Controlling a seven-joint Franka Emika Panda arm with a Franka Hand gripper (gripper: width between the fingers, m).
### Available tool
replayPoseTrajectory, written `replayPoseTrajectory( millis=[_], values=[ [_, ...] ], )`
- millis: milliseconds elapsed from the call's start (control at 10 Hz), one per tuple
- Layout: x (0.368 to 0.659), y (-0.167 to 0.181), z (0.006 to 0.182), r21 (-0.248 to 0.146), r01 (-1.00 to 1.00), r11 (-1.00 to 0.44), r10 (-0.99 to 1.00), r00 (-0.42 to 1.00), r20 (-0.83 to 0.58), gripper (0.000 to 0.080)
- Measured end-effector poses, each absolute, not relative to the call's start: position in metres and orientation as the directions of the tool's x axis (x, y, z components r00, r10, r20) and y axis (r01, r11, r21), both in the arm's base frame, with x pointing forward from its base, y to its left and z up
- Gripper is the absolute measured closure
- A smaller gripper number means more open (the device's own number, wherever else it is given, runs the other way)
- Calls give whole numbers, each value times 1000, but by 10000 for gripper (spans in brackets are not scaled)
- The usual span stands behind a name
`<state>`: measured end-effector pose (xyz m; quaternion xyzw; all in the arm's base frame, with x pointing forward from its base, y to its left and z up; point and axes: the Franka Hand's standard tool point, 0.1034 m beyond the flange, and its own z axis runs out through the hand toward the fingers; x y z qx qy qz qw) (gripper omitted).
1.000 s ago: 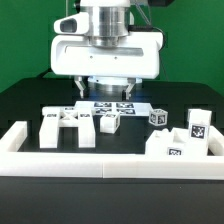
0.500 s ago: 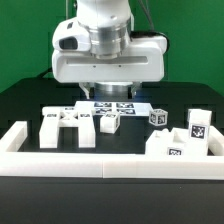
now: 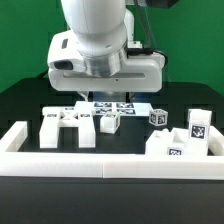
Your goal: Assemble chair
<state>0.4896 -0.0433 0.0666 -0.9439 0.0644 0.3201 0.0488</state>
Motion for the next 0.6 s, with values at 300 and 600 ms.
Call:
replayPoseTrajectory(
  millis=[300, 600],
  values=[
    [487, -54, 58, -45, -168, -985, -105, 783, -612, 151],
    [485, -53, 58, -45, -169, -985, -105, 776, -622, 151]
  ],
)
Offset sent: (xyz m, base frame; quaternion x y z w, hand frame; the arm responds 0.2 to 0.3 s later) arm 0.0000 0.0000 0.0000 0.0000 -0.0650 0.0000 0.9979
